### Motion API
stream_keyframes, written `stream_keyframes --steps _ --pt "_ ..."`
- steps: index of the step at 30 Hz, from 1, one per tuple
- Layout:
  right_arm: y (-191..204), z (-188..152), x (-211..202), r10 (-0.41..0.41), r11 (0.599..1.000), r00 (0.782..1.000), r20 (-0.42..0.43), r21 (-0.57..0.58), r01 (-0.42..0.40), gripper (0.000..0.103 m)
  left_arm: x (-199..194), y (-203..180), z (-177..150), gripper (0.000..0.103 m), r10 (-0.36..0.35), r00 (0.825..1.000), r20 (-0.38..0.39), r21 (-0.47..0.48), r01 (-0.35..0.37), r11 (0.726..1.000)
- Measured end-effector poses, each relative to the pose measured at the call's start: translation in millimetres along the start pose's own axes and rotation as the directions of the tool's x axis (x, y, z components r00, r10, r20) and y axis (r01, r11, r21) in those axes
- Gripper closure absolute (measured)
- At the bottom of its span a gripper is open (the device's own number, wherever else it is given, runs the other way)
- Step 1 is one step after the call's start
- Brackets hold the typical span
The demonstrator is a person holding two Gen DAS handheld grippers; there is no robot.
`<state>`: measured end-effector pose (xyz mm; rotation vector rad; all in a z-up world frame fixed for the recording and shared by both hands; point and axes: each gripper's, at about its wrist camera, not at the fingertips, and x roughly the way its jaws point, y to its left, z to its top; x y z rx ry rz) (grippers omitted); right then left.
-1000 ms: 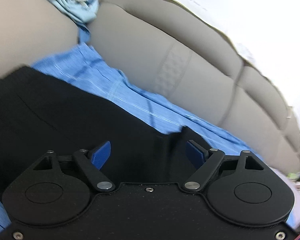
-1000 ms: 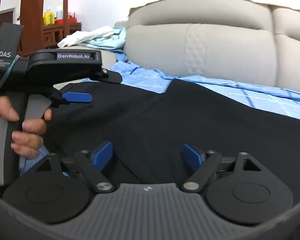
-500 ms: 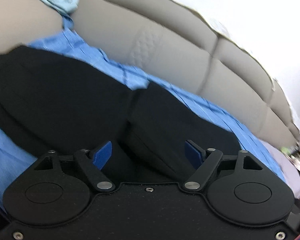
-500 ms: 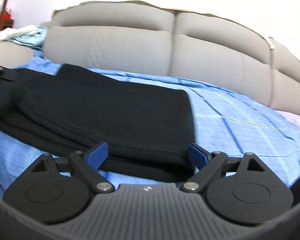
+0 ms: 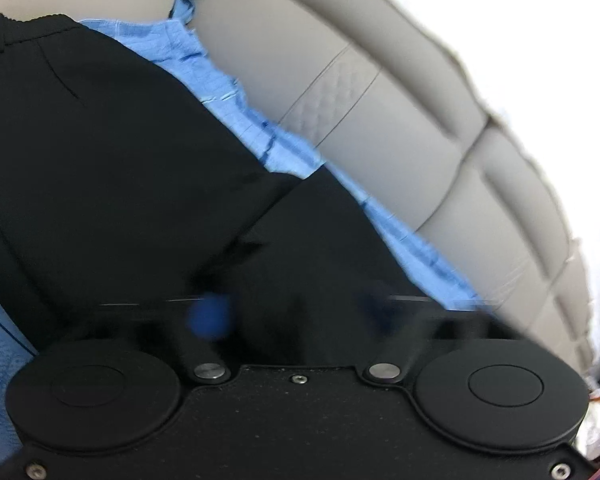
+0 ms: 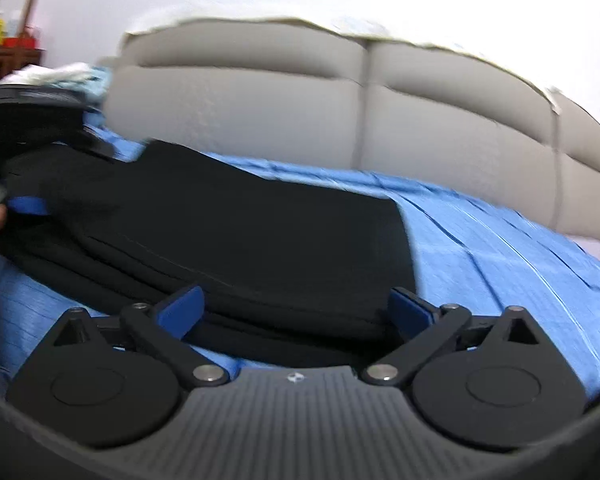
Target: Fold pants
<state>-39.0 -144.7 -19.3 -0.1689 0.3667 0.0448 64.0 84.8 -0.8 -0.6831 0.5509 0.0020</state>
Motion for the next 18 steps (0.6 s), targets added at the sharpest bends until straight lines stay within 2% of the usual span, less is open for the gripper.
stream_keyframes --steps 2,3,6,9,14,18 --pt "15 4 3 0.042 0.998 0.999 0.026 -0.040 -0.041 0.000 4 -2 7 0.095 0.036 0.998 -0.049 -0.017 -0.037 0.999" --pt "22 6 5 0.057 0.997 0.998 0.034 -0.057 -0.055 0.000 2 -4 9 0.095 0.036 0.999 -0.041 -0.019 -0.036 0.999" --pt "41 12 19 0.097 0.990 0.995 0.037 -0.101 -0.093 0.000 -11 -18 16 0.095 0.040 0.999 -0.006 0.049 -0.039 0.998" --pt "49 16 37 0.120 0.984 0.993 -0.018 -0.128 -0.121 0.000 -22 -32 20 0.095 0.041 0.999 0.017 0.107 -0.043 0.993" --pt "19 8 39 -0.007 0.995 1.000 -0.027 -0.101 0.004 0.000 -25 -42 16 0.095 0.110 0.993 0.040 0.202 -0.116 0.972" --pt "-23 -2 31 -0.160 0.985 0.986 -0.037 -0.067 0.157 0.000 -18 -33 1 0.095 0.177 0.984 0.004 0.211 -0.174 0.962"
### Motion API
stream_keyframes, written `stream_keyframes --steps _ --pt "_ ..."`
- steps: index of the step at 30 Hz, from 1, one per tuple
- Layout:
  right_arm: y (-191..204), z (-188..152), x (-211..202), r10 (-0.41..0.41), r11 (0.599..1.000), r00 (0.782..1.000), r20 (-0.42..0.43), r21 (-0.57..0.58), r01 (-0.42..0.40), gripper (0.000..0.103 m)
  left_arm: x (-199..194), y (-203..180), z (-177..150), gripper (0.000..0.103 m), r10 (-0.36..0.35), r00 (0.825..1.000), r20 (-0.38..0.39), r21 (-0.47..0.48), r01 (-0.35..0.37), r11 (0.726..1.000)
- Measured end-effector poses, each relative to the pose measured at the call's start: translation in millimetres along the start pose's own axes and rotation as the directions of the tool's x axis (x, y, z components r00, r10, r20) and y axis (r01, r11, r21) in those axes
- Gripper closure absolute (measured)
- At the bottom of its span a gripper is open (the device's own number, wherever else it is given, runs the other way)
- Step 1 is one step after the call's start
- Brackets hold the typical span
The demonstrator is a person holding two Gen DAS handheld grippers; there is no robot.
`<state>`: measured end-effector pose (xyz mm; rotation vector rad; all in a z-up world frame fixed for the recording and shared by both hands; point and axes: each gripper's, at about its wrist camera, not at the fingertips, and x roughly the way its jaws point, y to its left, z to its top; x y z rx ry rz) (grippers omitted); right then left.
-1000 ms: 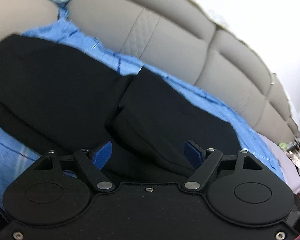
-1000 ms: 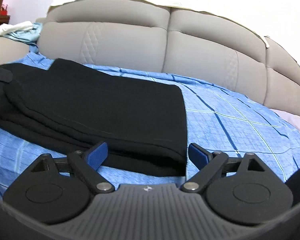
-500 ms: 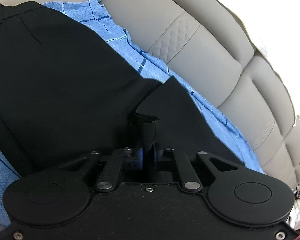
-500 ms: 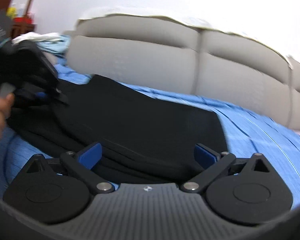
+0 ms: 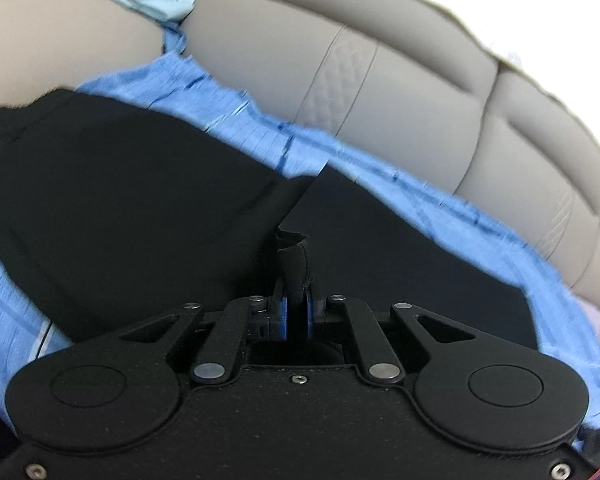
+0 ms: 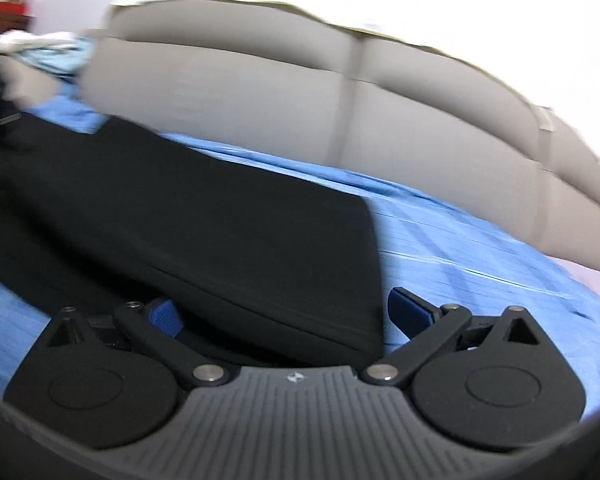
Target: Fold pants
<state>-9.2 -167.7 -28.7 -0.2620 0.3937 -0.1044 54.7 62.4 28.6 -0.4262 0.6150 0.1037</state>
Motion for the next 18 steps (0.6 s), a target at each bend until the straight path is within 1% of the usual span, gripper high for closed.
stream_keyframes --steps 3,4,6,8,10,12,16,18 --pt "-30 -8 0 -0.135 0.991 0.990 -0.034 0.020 0.136 0.000 3 6 -12 0.095 0.024 0.999 -0.029 0.001 -0.024 1.000" --pt "-38 -8 1 -0.157 0.986 0.986 -0.055 0.041 0.159 0.000 3 7 -15 0.096 0.026 0.999 -0.035 -0.002 -0.026 1.000" --pt "-52 -7 -1 -0.200 0.974 0.977 -0.079 0.089 0.206 0.004 3 6 -19 0.095 0.028 0.999 -0.027 0.016 -0.028 0.999" --pt "-60 -6 -5 -0.182 0.977 0.981 -0.068 0.101 0.189 0.004 2 1 -22 0.095 0.038 0.999 -0.022 0.043 -0.037 0.998" --pt "-57 -8 -8 -0.192 0.979 0.980 -0.055 0.053 0.195 0.004 4 -2 -24 0.095 0.053 0.998 -0.021 0.065 -0.051 0.997" --pt "-54 -11 -7 -0.191 0.981 0.980 -0.059 0.015 0.192 0.004 4 -2 -26 0.095 0.049 0.999 -0.018 0.071 -0.048 0.996" --pt "-64 -11 -4 -0.165 0.981 0.982 -0.087 0.084 0.173 0.003 3 -6 -29 0.093 0.050 0.999 -0.016 0.100 -0.048 0.994" --pt "-64 -11 -1 -0.167 0.979 0.981 -0.101 0.097 0.176 0.000 3 -9 -31 0.092 0.061 0.998 -0.010 0.121 -0.059 0.991"
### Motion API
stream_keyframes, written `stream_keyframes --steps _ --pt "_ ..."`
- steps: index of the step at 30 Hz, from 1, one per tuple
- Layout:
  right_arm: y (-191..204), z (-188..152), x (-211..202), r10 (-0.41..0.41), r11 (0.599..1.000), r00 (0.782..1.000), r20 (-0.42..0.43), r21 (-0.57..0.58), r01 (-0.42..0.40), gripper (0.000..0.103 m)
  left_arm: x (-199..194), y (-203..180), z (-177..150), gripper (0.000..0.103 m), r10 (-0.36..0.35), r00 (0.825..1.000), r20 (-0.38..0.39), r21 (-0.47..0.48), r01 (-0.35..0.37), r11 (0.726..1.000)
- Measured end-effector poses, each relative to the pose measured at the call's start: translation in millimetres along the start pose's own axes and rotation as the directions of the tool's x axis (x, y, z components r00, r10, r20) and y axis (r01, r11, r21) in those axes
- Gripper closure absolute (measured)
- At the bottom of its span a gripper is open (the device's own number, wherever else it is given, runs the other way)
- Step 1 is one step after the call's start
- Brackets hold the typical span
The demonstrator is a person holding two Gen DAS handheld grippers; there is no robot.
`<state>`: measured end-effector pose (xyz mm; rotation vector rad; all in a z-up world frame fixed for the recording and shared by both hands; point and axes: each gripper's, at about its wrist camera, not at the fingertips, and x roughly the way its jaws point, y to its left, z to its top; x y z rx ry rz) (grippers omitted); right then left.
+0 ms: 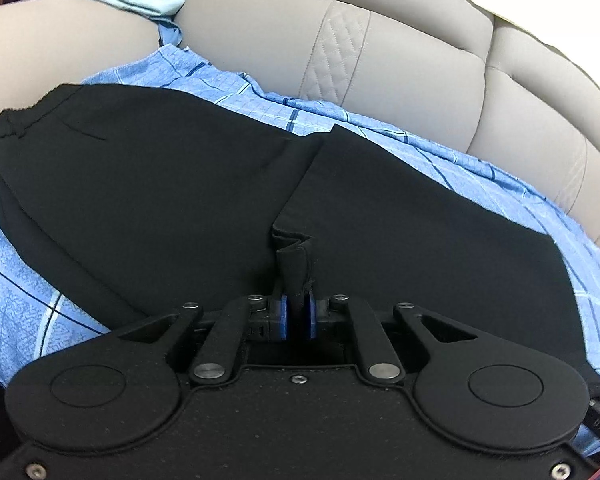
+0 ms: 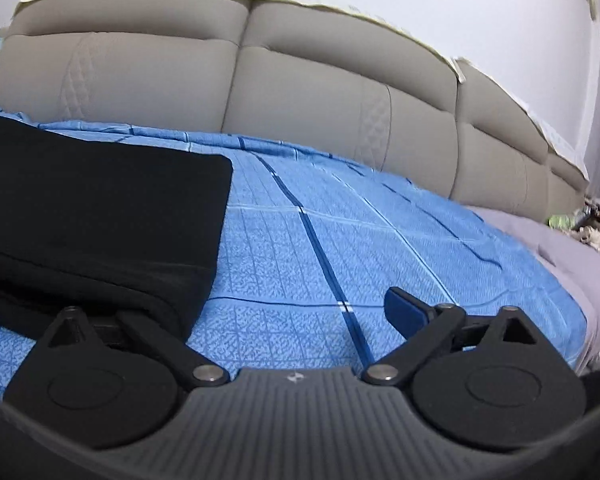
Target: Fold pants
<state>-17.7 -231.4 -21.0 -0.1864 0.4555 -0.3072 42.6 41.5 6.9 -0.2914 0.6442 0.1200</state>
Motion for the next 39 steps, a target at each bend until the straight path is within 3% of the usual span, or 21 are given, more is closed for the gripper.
stream_keyframes --steps 11,12,15,21,24,27,31,36,39 --pt "-7 1 -19 0.157 0.985 0.988 -0.009 0.072 -0.156 0.000 -3 -8 -3 0.088 0.013 1.000 0.008 0.061 -0.013 0.998" --pt "-7 1 -20 0.163 0.984 0.987 -0.011 0.078 -0.162 0.000 -3 -8 -2 0.080 0.011 1.000 0.005 0.065 -0.011 0.998" --pt "-6 1 -26 0.185 0.980 0.983 -0.018 0.076 -0.183 0.000 -10 -8 -1 0.042 0.026 1.000 0.015 0.054 -0.027 0.998" --pt "-4 0 -43 0.291 0.954 0.956 -0.016 0.077 -0.289 0.000 -34 -6 5 0.034 0.092 0.990 0.103 0.079 -0.100 0.992" --pt "-5 1 -48 0.327 0.940 0.945 -0.004 0.106 -0.325 0.000 -52 -7 10 0.037 0.070 0.979 0.193 0.080 -0.086 0.993" --pt "-7 6 -46 0.344 0.925 0.939 0.021 0.165 -0.342 0.000 -64 -19 12 0.081 0.003 0.963 0.268 0.128 -0.039 0.991" --pt "1 20 -45 0.362 0.905 0.928 0.091 0.203 -0.373 0.000 -59 -38 6 0.082 -0.099 0.966 0.240 0.206 0.049 0.977" --pt "25 28 -32 0.391 0.902 0.915 0.094 0.160 -0.402 0.006 -32 -50 -16 0.082 -0.089 0.984 0.153 0.265 0.046 0.963" --pt "35 21 -20 0.370 0.916 0.928 0.037 0.152 -0.371 0.007 -15 -45 -26 0.082 -0.041 0.995 0.096 0.252 0.015 0.968"
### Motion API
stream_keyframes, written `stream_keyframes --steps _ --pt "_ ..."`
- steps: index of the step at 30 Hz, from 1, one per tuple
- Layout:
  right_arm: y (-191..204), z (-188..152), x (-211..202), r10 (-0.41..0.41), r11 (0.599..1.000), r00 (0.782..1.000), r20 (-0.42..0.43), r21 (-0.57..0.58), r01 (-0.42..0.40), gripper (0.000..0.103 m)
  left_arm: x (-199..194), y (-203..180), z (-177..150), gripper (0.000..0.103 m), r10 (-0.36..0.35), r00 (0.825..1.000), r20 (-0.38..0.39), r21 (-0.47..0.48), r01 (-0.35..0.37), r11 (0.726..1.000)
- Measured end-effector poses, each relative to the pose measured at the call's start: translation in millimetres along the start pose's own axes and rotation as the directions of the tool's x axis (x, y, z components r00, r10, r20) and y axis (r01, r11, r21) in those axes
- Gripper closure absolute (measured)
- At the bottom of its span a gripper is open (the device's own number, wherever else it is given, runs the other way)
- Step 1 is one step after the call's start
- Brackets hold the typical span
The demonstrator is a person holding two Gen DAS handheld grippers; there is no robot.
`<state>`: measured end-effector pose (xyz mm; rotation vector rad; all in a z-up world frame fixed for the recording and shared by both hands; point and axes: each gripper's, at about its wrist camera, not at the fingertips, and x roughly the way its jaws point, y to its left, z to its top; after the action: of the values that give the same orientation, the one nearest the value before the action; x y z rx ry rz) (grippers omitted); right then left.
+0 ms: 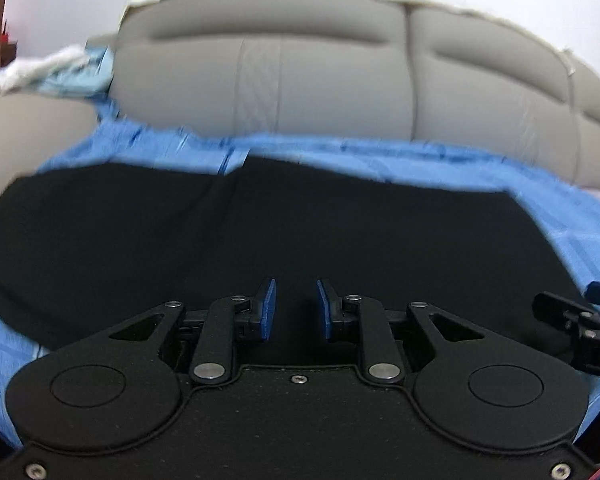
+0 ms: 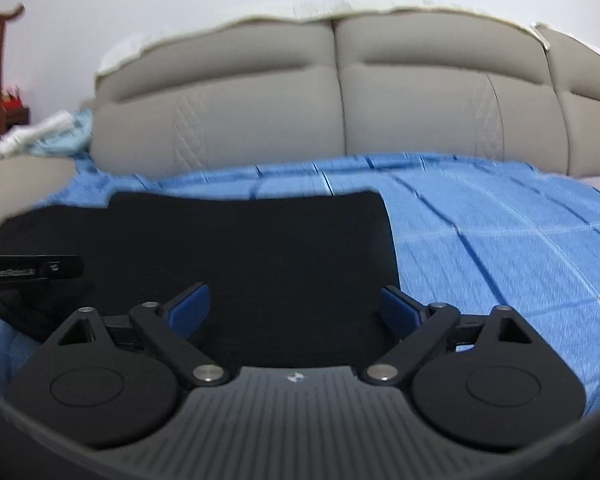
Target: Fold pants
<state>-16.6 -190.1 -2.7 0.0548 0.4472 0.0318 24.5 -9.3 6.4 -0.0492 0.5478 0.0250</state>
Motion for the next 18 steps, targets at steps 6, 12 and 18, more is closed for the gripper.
stream_keyframes --steps 6,12,18 --pt "-14 -19 7 -0.109 0.994 0.993 -0.046 0.009 0.110 0.006 1 5 -19 0.081 0.016 1.000 0.016 0.021 -0.016 1.000" --pt "-26 -22 2 -0.115 0.993 0.992 -0.050 0.017 0.116 0.004 2 3 -22 0.080 0.020 0.999 0.028 0.027 -0.020 0.999" --pt "-29 -22 -5 -0.044 0.996 0.998 -0.053 0.079 0.048 0.003 0 5 -21 0.074 0.006 1.000 0.021 0.022 -0.007 1.000"
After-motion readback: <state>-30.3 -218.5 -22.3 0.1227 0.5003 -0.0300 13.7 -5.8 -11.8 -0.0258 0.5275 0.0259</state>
